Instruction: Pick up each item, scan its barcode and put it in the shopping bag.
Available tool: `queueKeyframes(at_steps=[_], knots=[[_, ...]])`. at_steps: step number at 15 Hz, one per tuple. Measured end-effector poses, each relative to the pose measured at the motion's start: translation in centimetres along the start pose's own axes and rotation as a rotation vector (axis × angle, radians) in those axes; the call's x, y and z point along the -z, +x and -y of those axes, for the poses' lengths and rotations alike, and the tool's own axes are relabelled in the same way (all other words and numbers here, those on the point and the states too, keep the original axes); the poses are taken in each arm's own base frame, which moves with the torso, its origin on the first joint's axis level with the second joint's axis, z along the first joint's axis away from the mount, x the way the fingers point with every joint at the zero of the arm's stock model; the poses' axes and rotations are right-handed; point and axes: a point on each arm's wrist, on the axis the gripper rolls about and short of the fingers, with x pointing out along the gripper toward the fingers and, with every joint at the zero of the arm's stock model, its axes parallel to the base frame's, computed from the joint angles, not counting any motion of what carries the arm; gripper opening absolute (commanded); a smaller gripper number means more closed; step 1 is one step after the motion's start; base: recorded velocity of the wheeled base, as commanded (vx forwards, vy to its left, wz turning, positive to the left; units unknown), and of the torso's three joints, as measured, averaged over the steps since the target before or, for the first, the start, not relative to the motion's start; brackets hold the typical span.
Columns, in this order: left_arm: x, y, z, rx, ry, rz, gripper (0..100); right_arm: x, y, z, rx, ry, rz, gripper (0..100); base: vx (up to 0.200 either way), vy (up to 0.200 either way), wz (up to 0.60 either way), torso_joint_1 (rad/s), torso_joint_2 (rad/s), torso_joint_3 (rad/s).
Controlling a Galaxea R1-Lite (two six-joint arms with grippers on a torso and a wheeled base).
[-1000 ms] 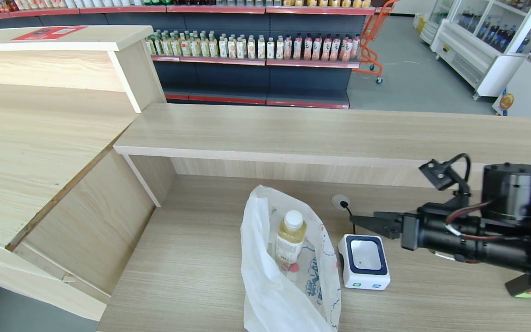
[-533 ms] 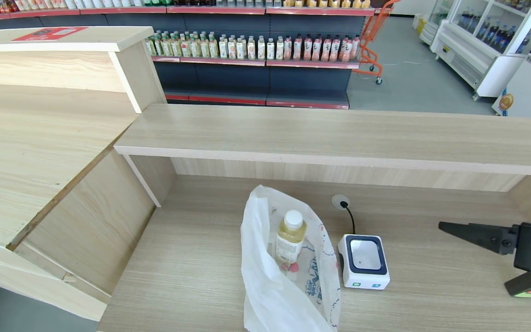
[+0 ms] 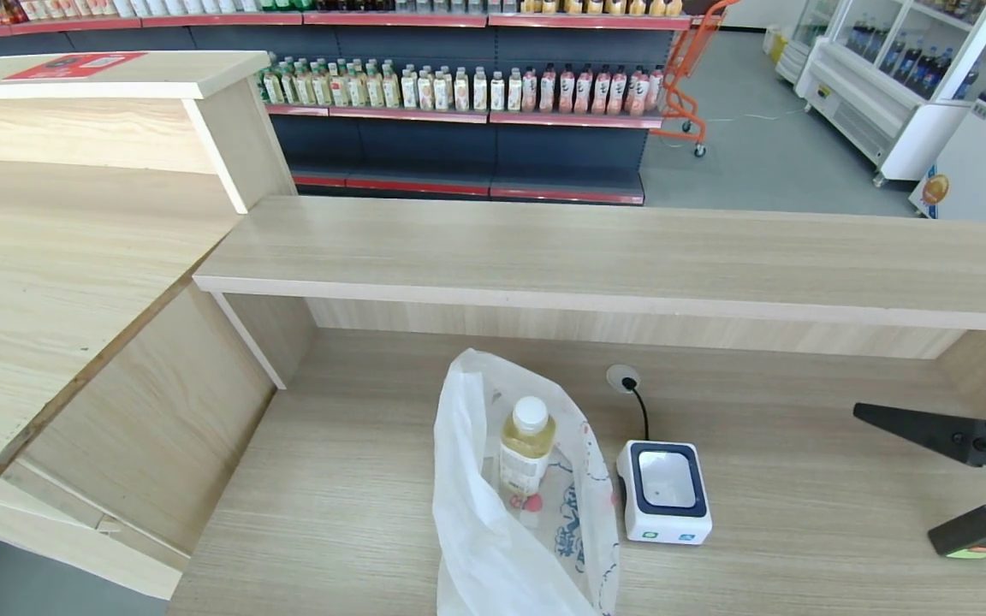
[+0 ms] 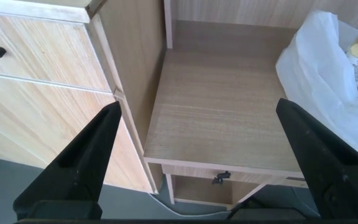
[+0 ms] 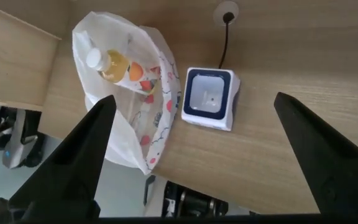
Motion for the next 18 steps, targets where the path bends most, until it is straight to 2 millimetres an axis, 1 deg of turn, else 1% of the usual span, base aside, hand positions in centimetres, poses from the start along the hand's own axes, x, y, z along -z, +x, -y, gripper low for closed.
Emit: queueKeyframes(at_steps=[6,9,12,14,18], knots=[[0.0,0.0,0.0,0.000,0.000,0.000,100,1.3,-0.9,0.5,0.085,0.074,-0.079,100,0.000,-0.200,0.00,0.001,0.00,0.004],[0.0,0.0,0.0,0.000,0.000,0.000,100,1.7,-1.4,0.4,0.100,0.093,-0.094,100,0.000,-0.200,0.00,0.002,0.00,0.001],[0.0,0.0,0.0,0.000,0.007,0.000,100,2.8,-2.1,0.2,0.111,0.118,-0.143,100,0.000,-0.200,0.00,-0.002,0.01,0.001],[0.0,0.0,0.0,0.000,0.006,0.000,100,3.6,-2.8,-0.1,0.115,0.135,-0.179,100,0.000,0.000,0.00,0.000,0.00,0.000],[0.0,0.0,0.0,-0.001,-0.010,0.000,100,4.3,-3.8,-0.7,0.107,0.125,-0.170,100,-0.200,0.000,0.00,0.006,0.00,0.000]])
